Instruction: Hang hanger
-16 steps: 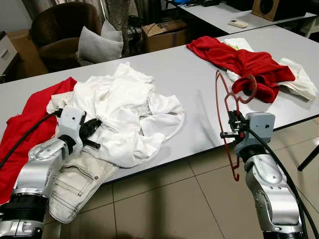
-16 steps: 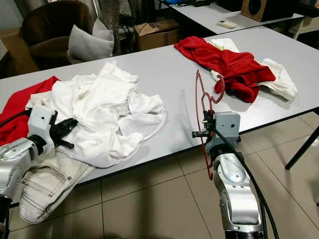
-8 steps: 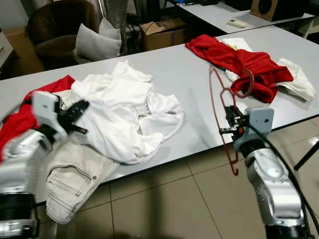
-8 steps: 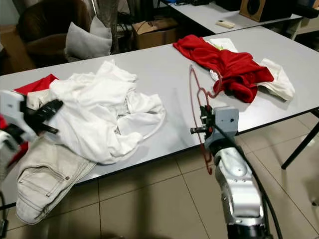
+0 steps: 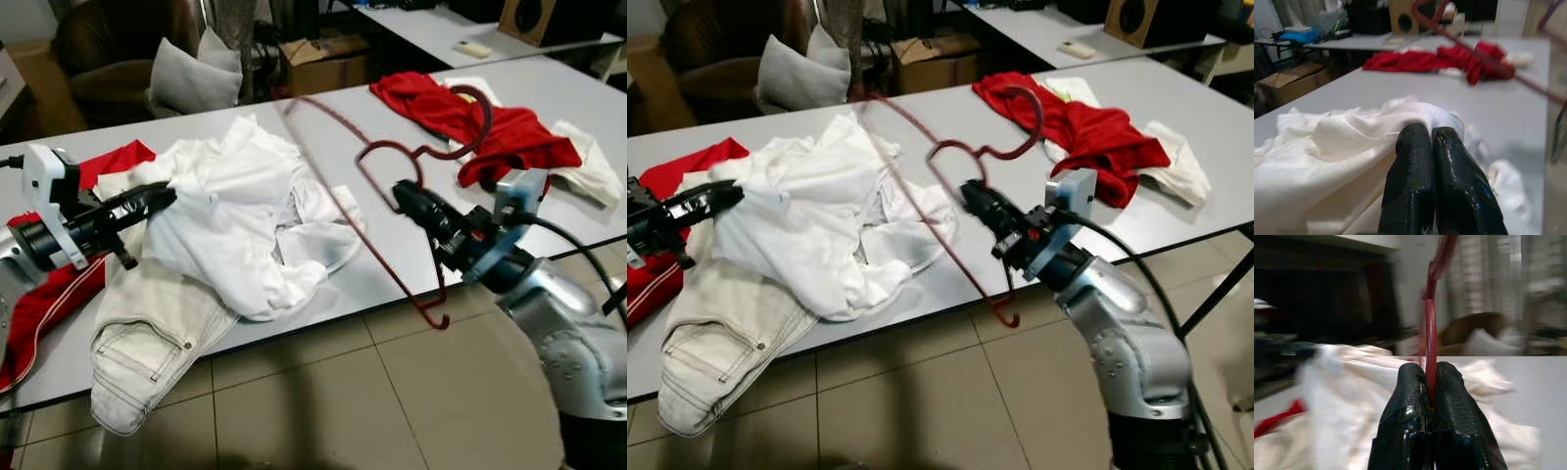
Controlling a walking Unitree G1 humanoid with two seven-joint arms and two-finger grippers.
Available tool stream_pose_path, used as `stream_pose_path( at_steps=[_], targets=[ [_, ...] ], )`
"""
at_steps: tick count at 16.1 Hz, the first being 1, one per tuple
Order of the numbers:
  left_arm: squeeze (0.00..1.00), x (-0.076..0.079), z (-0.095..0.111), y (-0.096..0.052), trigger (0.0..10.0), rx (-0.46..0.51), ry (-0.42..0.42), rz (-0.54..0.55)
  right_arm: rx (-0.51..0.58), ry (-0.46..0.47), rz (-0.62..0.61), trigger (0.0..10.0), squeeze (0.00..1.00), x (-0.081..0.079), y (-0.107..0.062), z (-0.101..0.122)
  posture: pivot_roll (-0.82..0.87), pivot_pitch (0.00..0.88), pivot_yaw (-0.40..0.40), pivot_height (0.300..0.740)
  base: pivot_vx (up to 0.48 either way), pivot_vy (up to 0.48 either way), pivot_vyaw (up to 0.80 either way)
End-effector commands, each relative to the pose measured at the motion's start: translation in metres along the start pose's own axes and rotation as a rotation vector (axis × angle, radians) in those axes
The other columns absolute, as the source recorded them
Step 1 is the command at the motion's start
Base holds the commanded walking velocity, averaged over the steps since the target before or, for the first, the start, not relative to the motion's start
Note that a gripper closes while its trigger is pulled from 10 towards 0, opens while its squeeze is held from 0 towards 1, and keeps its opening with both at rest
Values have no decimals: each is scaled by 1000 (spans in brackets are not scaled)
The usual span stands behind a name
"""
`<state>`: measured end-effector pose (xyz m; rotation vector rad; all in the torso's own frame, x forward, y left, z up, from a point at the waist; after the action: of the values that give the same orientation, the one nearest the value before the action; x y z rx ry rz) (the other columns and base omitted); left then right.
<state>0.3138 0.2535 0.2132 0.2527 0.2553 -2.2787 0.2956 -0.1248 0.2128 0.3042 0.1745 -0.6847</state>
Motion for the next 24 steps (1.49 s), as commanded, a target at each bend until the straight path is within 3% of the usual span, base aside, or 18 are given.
stream_pose_path(
  at_steps=[1,2,3,4,6,8,10,11,12,13,14,15,16,17,19,20,24],
  targets=[
    [0,-14,-26,-3,0,-165,106,106,9,9,57,10000,0,-8,4,5,60,0,61,740,0,0,0],
    [0,-28,-36,-7,10000,-232,133,224,13,10,37,10000,0,-5,5,5,60,0,61,740,0,0,0],
    [0,-37,-40,-9,10000,-247,110,311,9,5,8,10000,0,-1,6,3,59,0,62,740,0,0,0],
    [1000,-37,-39,-9,10000,-235,80,334,1,-3,-51,10000,0,6,6,-1,59,0,62,740,0,0,0],
    [1000,-31,-37,-6,10000,-215,51,314,-20,-14,-159,10000,0,20,2,-7,59,0,62,740,0,0,0],
    [1000,-26,-29,4,10000,-123,-8,328,-34,-29,-323,10000,0,37,-7,-16,54,0,67,740,0,0,0],
    [1000,-17,-16,14,10000,-29,-78,300,-26,-31,-376,10000,0,39,-10,-20,49,0,72,740,0,0,0],
    [1000,-13,-13,16,10000,-14,-97,280,-23,-29,-387,10000,0,39,-11,-21,49,0,73,740,0,0,0],
    [1000,3,-15,24,10000,-38,-103,220,-20,-25,-412,10000,0,38,-12,-25,43,0,79,740,0,0,0],
    [1000,9,-22,27,10000,-87,-54,218,-17,-23,-426,10000,0,36,-12,-27,41,0,82,740,0,0,0],
    [1000,9,-29,28,10000,-147,55,240,-16,-21,-430,10000,0,34,-12,-29,40,0,81,740,0,0,0],
    [1000,8,-30,29,10000,-151,126,254,-15,-17,-435,10000,0,33,-12,-30,40,0,82,740,0,0,0],
    [733,9,-30,29,10000,-148,185,251,-13,-12,-440,10000,0,32,-12,-32,39,0,83,740,0,0,0],
    [0,12,-34,29,10000,-178,218,227,-11,-8,-443,10000,0,31,-12,-33,39,0,84,740,0,0,0],
    [0,19,-45,25,10000,-237,211,170,-9,-2,-447,10000,0,29,-12,-35,38,0,86,740,0,0,0],
    [0,22,-56,19,10000,-303,248,139,-8,2,-451,10000,0,29,-12,-36,39,0,85,740,0,0,0],
    [0,20,-69,11,10000,-376,281,115,-5,5,-460,10000,0,29,-12,-36,40,0,85,740,0,0,0]
  ],
)
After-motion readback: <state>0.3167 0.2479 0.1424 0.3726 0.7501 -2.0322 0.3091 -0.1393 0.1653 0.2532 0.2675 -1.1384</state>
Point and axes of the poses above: a point about 5 cm out from each wrist's last joint towards the gripper, its own y axis pointing out of the wrist towards the gripper, its own z axis along the axis of the wrist's last joint, x = y × z, the point moved 4 cm from there along y, pointing out of the wrist towards the gripper, and after that the axes turned 6 degrees about y, right-handed, at the moved point
